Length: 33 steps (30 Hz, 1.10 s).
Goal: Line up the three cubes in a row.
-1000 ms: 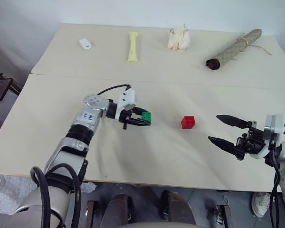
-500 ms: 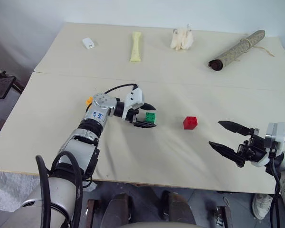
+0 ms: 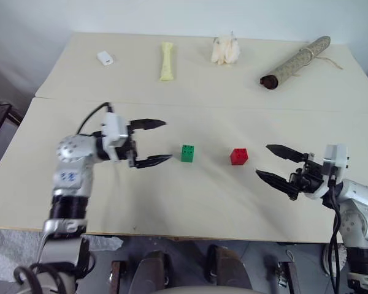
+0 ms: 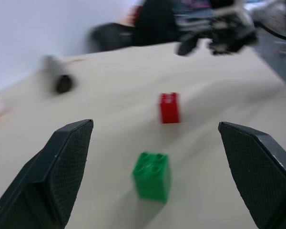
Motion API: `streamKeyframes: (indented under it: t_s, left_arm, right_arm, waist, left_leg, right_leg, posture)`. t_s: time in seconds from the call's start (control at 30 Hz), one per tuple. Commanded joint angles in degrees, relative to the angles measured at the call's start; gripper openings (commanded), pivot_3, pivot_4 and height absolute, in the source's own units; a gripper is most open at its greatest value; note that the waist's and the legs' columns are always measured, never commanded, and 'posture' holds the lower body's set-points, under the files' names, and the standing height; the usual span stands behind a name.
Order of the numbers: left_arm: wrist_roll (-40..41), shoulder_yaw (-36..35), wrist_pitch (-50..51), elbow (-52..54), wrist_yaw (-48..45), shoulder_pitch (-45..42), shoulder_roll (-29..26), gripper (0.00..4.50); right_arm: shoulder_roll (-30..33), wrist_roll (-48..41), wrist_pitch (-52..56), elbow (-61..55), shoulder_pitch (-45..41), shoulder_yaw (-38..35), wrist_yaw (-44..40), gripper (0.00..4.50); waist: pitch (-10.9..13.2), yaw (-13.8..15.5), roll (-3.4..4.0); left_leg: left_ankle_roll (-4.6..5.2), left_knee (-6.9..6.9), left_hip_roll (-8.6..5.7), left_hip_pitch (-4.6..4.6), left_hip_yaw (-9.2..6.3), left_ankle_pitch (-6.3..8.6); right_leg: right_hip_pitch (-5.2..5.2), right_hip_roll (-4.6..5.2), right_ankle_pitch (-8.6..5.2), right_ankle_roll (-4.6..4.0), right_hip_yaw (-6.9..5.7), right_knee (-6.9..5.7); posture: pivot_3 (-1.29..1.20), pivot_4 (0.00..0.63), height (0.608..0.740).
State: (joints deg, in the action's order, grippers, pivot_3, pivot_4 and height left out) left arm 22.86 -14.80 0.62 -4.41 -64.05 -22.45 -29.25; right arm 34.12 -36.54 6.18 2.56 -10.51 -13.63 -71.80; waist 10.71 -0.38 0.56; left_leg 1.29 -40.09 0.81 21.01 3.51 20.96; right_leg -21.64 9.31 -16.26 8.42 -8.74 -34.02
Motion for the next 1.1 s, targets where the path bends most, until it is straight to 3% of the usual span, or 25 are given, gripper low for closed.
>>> streamKeyframes:
  t_s: [0.03, 0.07, 0.2, 0.3, 0.43, 0.57, 0.73, 0.9, 1.1]
  left_arm:
    - [4.16, -10.97, 3.87, 8.85, 10.58, 8.63, -1.16, 4.48]
    - [4.4, -12.01, 4.41, 10.14, 12.31, 10.26, -1.21, 4.48]
    - [8.58, -30.74, 3.78, 10.97, 18.42, 32.67, 3.14, 4.48]
    - [10.89, -32.31, 4.91, 15.02, 21.37, 39.2, 5.9, 4.48]
    - [12.42, -30.4, 5.36, 17.65, 23.16, 41.02, 7.46, 4.48]
    - [11.8, -25.58, 6.21, 18.09, 24.62, 38.26, 7.06, 4.48]
    - [10.01, -16.55, 12.06, 15.75, 28.13, 26.66, 3.03, 4.48]
    - [5.36, -8.68, 13.78, 2.97, 26.04, 12.88, -2.33, 4.48]
    - [-0.8, -2.02, 10.42, -16.41, 23.7, -1.6, -4.03, 4.48]
  right_arm:
    - [-1.14, 1.31, -2.95, 1.76, -2.68, 1.97, -2.56, 4.5]
    - [-1.16, 1.34, -2.93, 2.07, -2.95, 2.23, -3.13, 4.5]
    - [-2.51, 2.38, -5.73, 4.1, -6.7, 3.93, -4.93, 4.5]
    - [-2.23, 3.2, -7.84, 5.55, -7.36, 4.09, -6.69, 4.5]
    - [-1.43, 3.83, -9.48, 7.62, -8.18, 3.67, -8.34, 4.5]
    - [-0.92, 4.14, -10.21, 8.63, -8.68, 3.76, -9.21, 4.5]
    - [-0.4, 4.18, -9.77, 8.2, -8.48, 3.97, -9.56, 4.5]
    - [-0.27, 4.33, -9.76, 7.05, -7.71, 3.99, -8.94, 4.5]
    - [-0.34, 4.19, -9.69, 3.79, -5.07, 3.25, -6.81, 4.5]
  waist:
    - [0.01, -0.01, -0.02]
    - [0.02, 0.21, -0.03]
    - [-0.04, -0.3, 0.02]
    - [0.0, 0.5, -0.18]
    - [-0.01, 2.4, -0.18]
    - [-0.05, 1.85, -0.14]
    - [-0.05, 1.59, -0.14]
    - [-0.07, 1.4, -0.1]
    - [-0.07, 1.03, -0.11]
  left_leg:
    - [0.0, 0.02, 0.01, 0.02, -0.02, 0.0]
    - [0.0, 0.02, 0.0, 0.03, -0.05, 0.0]
    - [0.05, 0.03, 0.08, -0.02, -0.08, 0.05]
    - [0.09, 0.05, 0.01, -0.03, -0.02, 0.17]
    - [0.12, -0.36, 0.05, 0.13, 0.05, 0.15]
    - [0.11, -0.35, -0.05, 0.05, -0.17, 0.16]
    - [0.04, -0.29, -0.07, 0.05, 0.03, 0.16]
    - [0.03, -0.28, -0.09, 0.05, 0.31, 0.15]
    - [-0.01, -0.19, -0.08, 0.06, 0.38, 0.13]
  right_leg:
    - [-0.01, -0.01, 0.0, 0.0, -0.01, 0.04]
    - [-0.01, 0.0, 0.0, 0.0, -0.02, 0.02]
    - [0.05, 0.16, 0.02, 0.03, 0.04, 0.05]
    - [0.05, 0.11, 0.02, 0.04, 0.0, 0.15]
    - [0.2, 0.18, 0.03, 0.04, -0.13, 0.05]
    - [0.14, 0.19, 0.06, 0.08, 0.05, -0.01]
    - [0.07, 0.0, 0.05, 0.06, 0.06, -0.04]
    - [0.05, -0.03, 0.05, 0.06, 0.06, -0.04]
    - [0.03, -0.09, 0.05, 0.06, 0.01, 0.03]
  posture:
    - [0.0, 0.15, 0.74]
    - [0.0, 0.15, 0.74]
    - [0.0, 0.15, 0.74]
    - [0.0, 0.15, 0.74]
    - [0.0, 0.15, 0.74]
    - [0.0, 0.15, 0.74]
    - [0.0, 0.15, 0.74]
    - [0.0, 0.15, 0.74]
    - [0.0, 0.15, 0.74]
